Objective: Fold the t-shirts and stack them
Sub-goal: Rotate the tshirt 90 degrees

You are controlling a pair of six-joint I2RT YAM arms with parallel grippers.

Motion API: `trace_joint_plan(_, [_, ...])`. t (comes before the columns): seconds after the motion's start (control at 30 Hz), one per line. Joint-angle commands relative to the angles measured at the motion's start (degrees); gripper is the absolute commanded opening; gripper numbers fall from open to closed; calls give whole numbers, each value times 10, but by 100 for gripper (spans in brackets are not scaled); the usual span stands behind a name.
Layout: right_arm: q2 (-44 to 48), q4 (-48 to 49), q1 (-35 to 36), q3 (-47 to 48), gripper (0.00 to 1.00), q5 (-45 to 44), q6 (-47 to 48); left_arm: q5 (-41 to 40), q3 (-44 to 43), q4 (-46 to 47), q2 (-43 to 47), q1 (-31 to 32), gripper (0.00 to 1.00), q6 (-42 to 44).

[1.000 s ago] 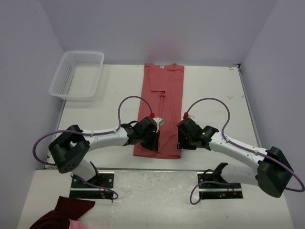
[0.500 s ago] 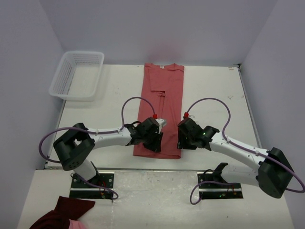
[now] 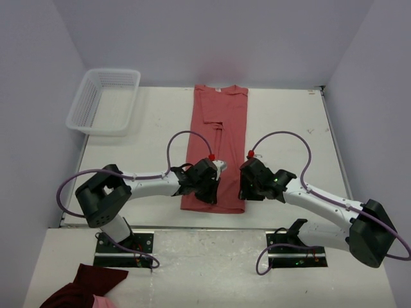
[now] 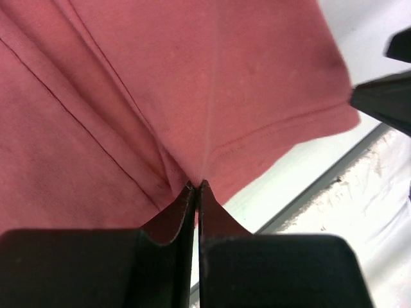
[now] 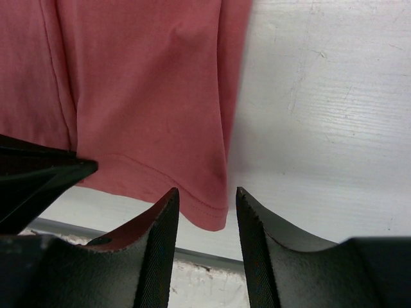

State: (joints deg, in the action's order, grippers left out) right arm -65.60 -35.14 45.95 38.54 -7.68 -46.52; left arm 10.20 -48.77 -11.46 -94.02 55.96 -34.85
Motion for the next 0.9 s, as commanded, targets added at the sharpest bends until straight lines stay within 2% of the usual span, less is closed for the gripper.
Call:
trace_joint_plan(0.0, [-9,22,0,-2,42,7,0,1,-8,8,46,12,0,0])
trace_joint_plan(0.37, [-15,26,0,-3,41,9,1,-3,-12,-14,103,30,0,-17])
trace_joint_plan(0.7, [-11,23,0,-4,41,8,4,-69,45,-48,137,30,0,-46])
trace_joint_plan(0.87, [-15,28,0,-3,41,16,5,-77,61,-51,151,30,0,-57])
